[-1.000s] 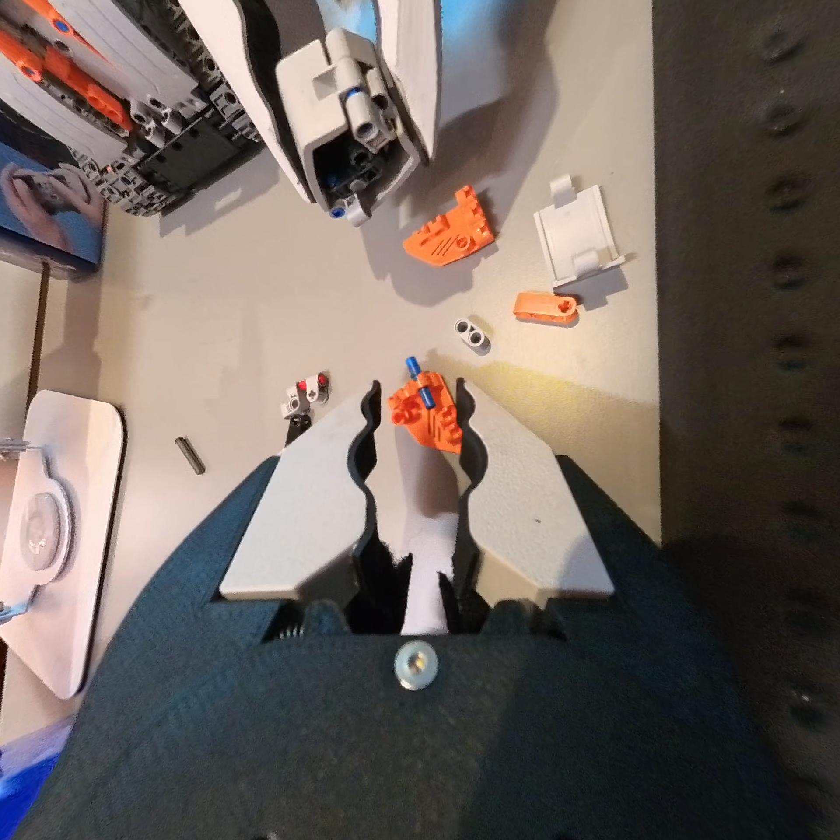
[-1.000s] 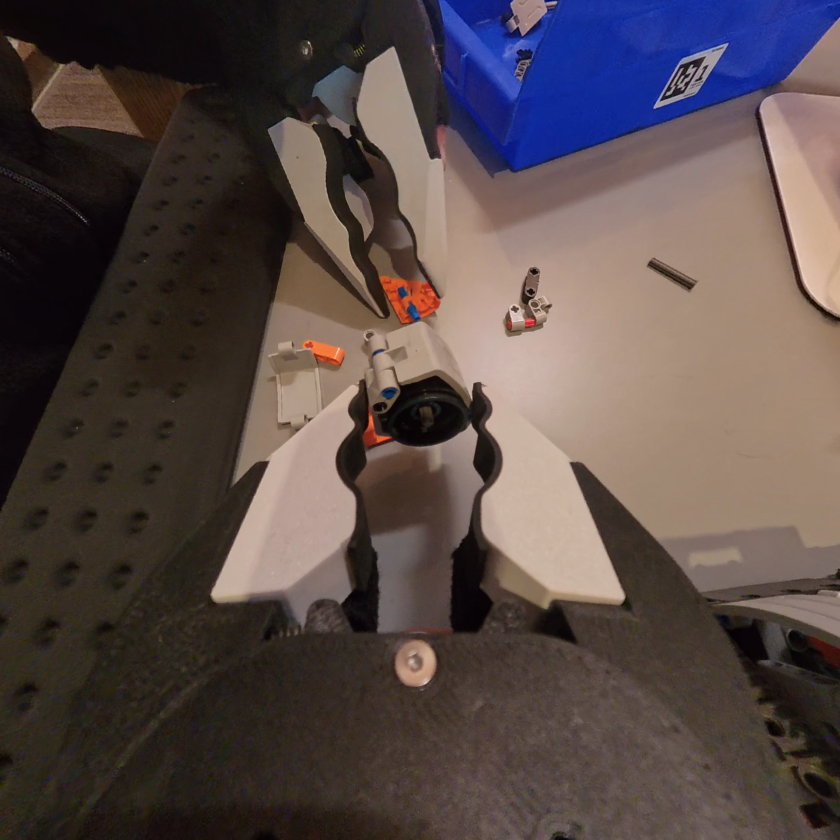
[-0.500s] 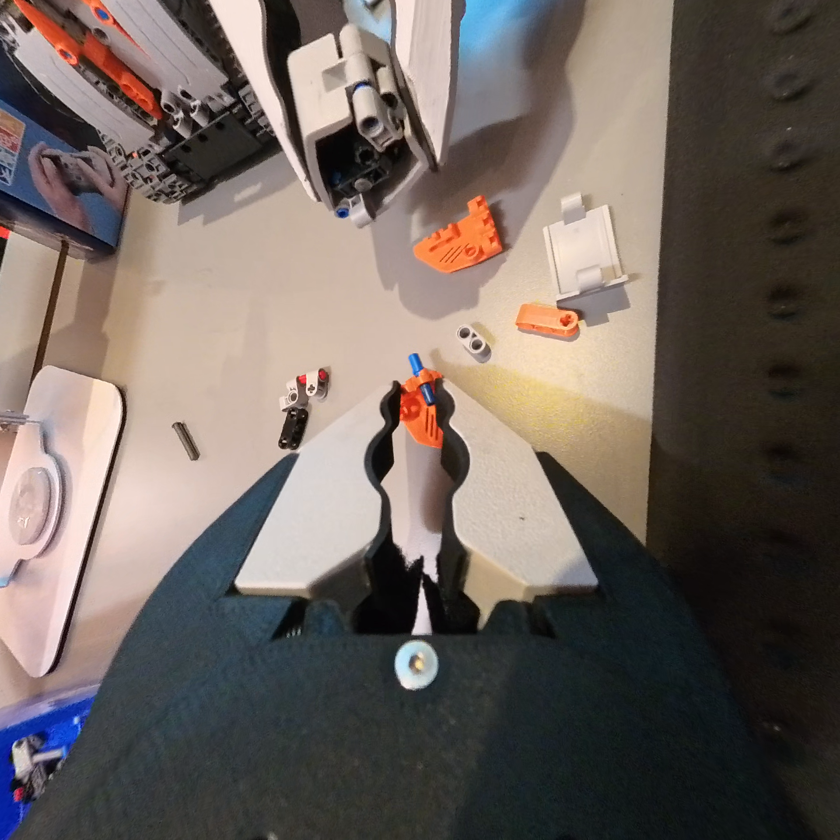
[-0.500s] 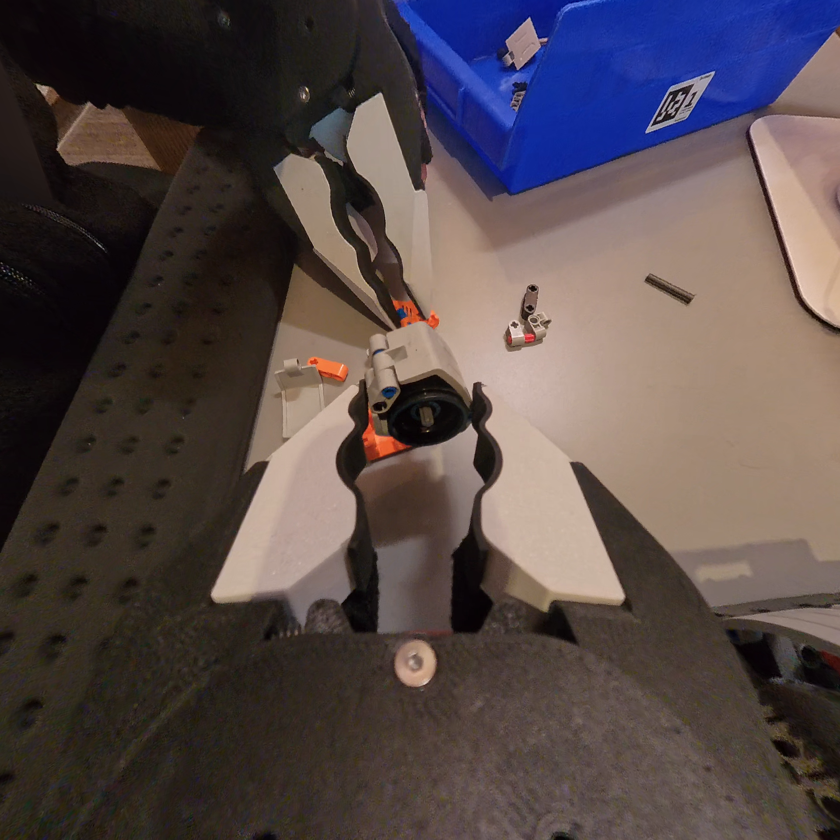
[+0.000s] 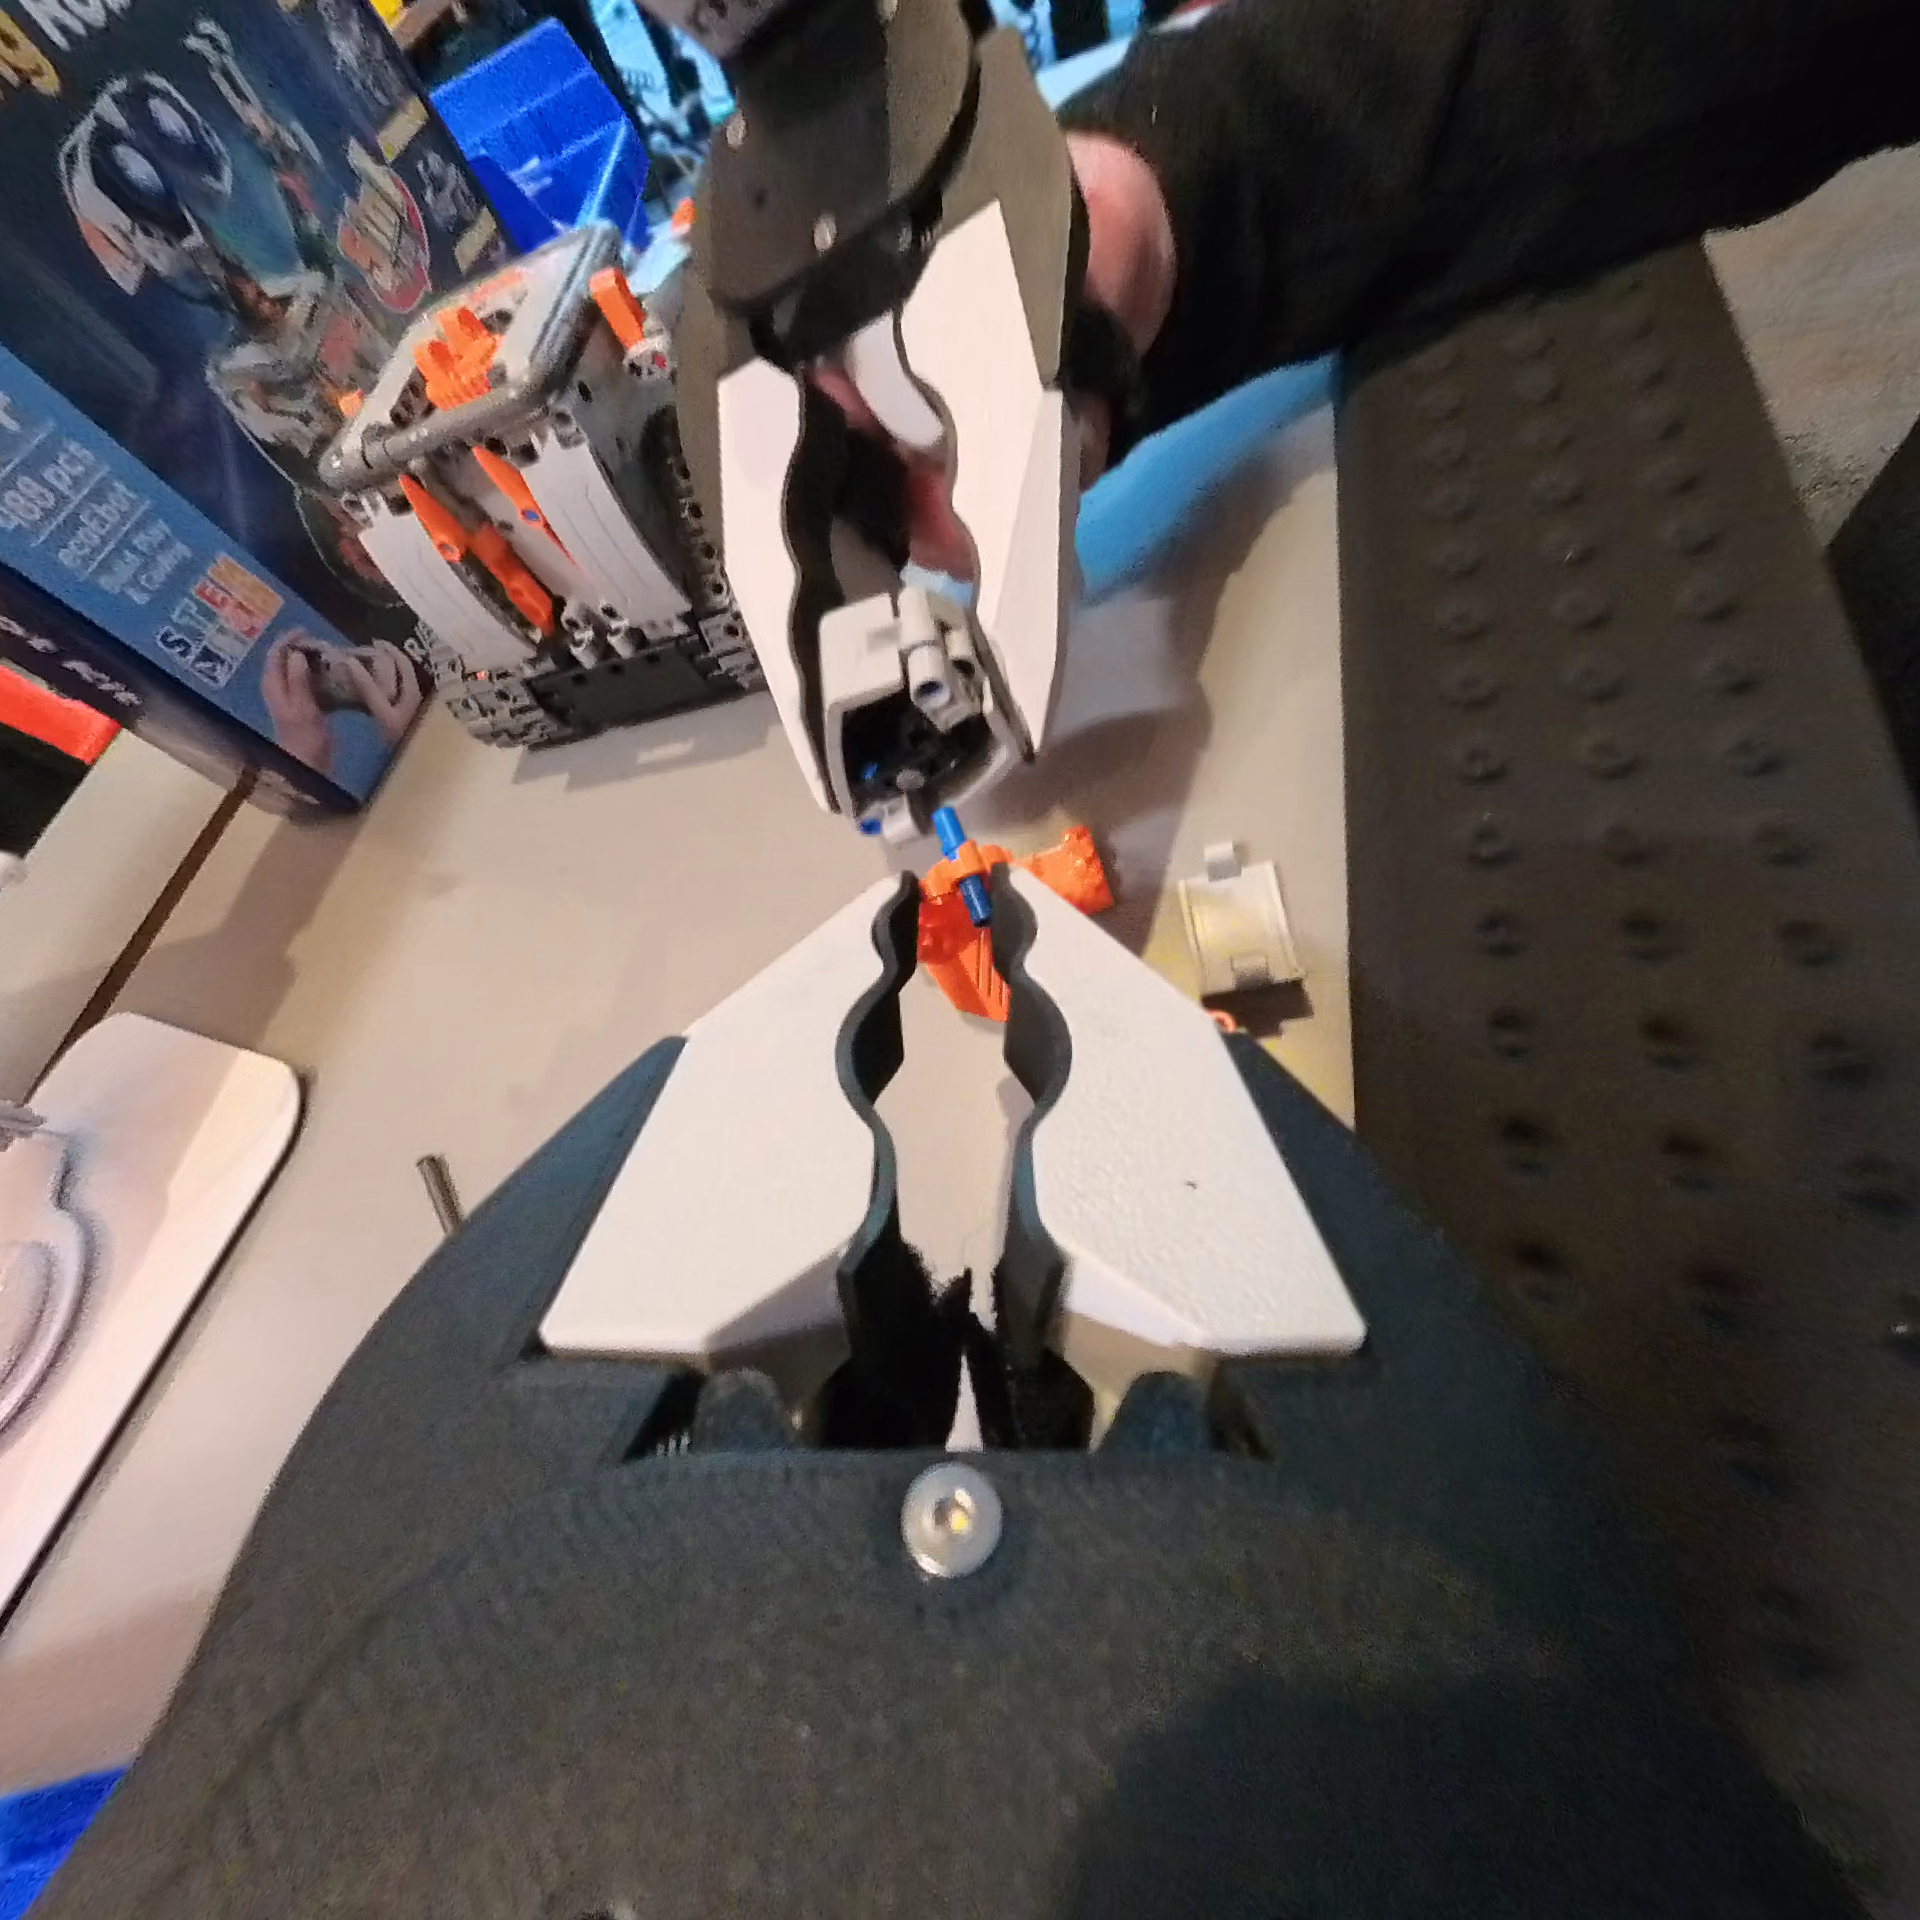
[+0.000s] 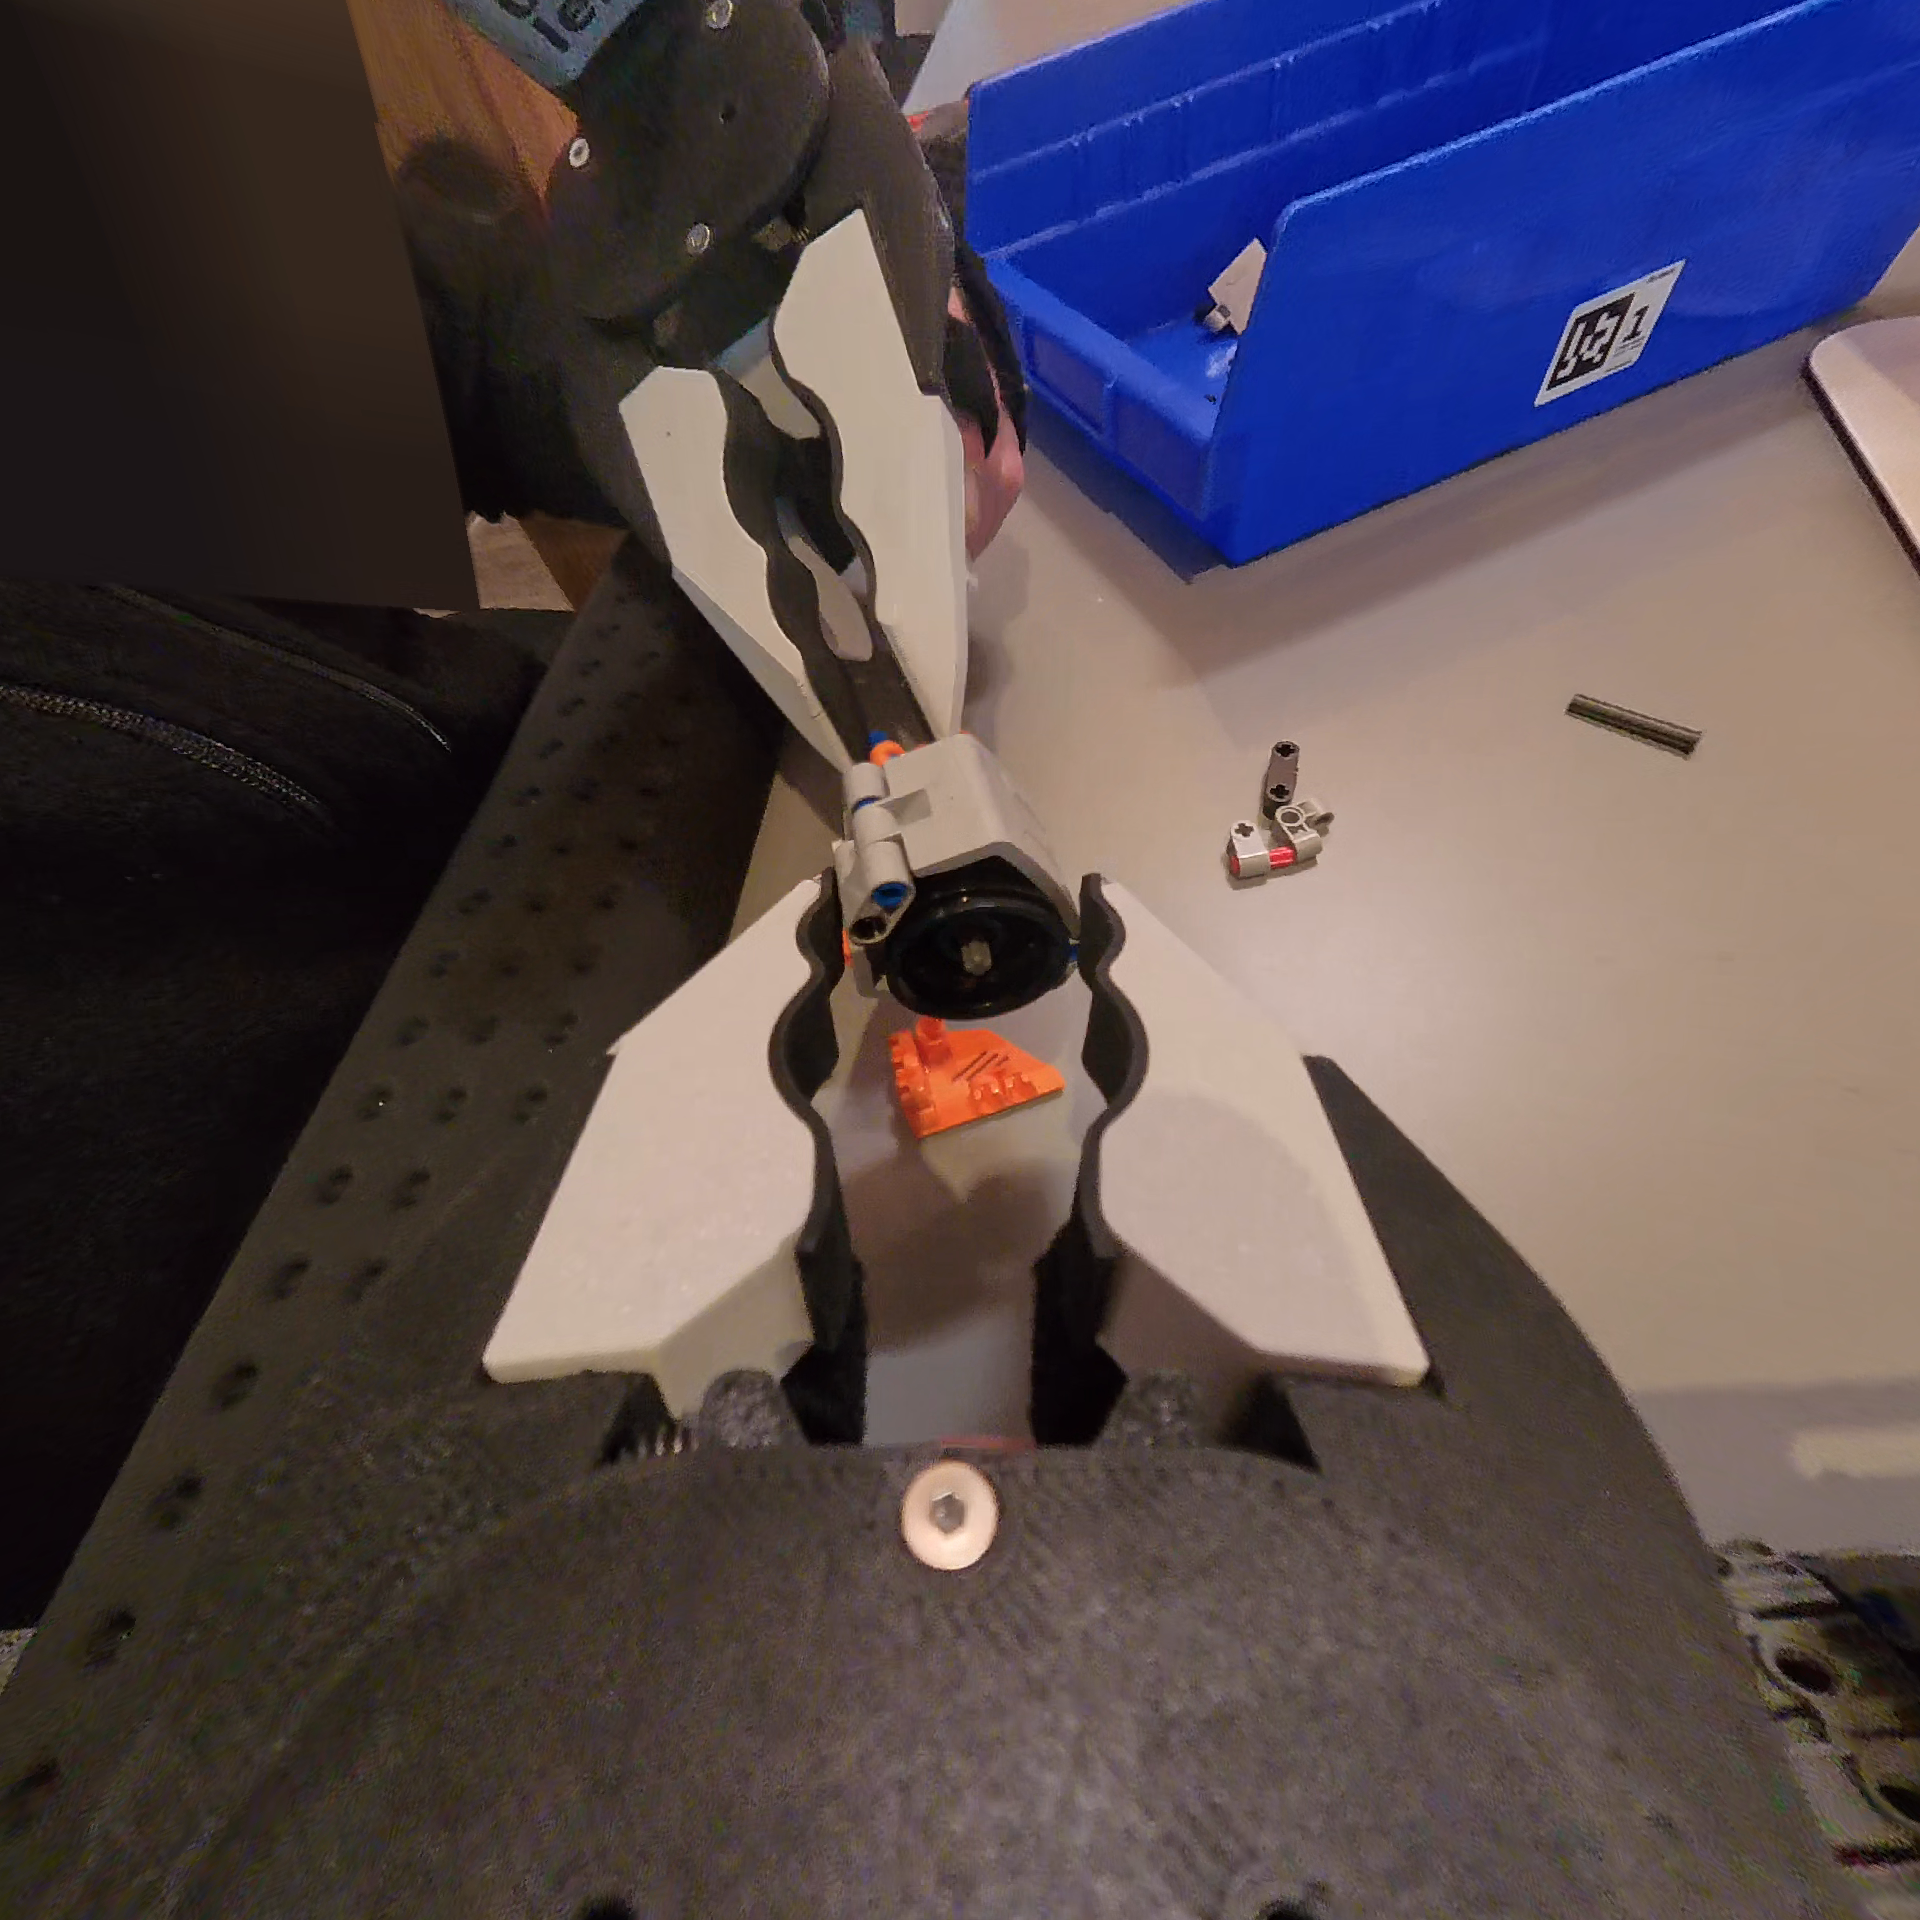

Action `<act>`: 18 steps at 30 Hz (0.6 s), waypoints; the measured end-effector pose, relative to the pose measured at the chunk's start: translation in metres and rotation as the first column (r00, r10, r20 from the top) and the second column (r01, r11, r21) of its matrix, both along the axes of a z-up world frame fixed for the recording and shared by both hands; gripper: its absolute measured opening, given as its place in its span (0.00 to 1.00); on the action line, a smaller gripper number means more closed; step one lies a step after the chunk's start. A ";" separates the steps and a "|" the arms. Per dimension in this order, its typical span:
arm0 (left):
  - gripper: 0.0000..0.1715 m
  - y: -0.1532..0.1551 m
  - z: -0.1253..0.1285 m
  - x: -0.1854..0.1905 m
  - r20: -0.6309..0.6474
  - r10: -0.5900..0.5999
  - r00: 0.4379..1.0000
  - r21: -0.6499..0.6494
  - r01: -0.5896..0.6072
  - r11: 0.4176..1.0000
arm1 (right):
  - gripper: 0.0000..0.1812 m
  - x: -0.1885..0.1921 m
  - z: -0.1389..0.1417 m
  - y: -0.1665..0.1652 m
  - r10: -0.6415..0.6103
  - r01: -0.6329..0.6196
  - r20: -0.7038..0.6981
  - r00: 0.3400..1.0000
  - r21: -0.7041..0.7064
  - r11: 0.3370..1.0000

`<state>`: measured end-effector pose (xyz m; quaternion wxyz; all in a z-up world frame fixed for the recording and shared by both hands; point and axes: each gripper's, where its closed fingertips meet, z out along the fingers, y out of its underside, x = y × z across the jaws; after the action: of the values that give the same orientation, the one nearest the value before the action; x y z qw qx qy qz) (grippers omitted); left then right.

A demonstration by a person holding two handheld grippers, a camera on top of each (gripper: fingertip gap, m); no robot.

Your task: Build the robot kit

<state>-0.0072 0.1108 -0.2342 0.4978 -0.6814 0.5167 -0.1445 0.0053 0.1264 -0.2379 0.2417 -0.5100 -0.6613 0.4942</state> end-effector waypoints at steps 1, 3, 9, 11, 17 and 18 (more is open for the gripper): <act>0.06 0.000 0.002 0.002 0.009 -0.002 1.000 -0.002 0.002 1.000 | 0.24 0.000 0.000 -0.001 0.004 -0.004 -0.003 1.000 -0.003 1.000; 0.06 0.001 0.005 0.005 0.011 0.006 1.000 0.014 -0.007 1.000 | 0.24 -0.002 -0.002 -0.003 0.009 -0.009 -0.002 1.000 0.006 1.000; 0.06 0.001 0.001 0.007 -0.023 0.024 0.999 0.027 -0.023 0.999 | 0.24 -0.003 -0.002 -0.005 0.010 -0.010 -0.009 1.000 0.040 0.999; 0.06 0.001 0.003 0.007 -0.021 0.027 0.999 0.036 -0.026 0.999 | 0.24 -0.003 -0.002 -0.005 0.010 -0.010 -0.016 1.000 0.040 0.999; 0.06 0.001 0.001 0.006 -0.030 0.030 0.999 0.030 -0.029 0.999 | 0.24 -0.003 -0.005 -0.006 0.015 -0.015 -0.010 1.000 0.068 0.998; 0.06 0.001 0.000 0.006 -0.034 0.032 0.999 0.027 -0.031 0.999 | 0.24 -0.004 -0.006 -0.005 0.012 -0.011 -0.007 1.000 0.086 0.996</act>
<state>-0.0013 0.1119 -0.2340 0.5000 -0.6852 0.5163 -0.1180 0.0016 0.1211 -0.2440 0.2632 -0.4934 -0.6839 0.4686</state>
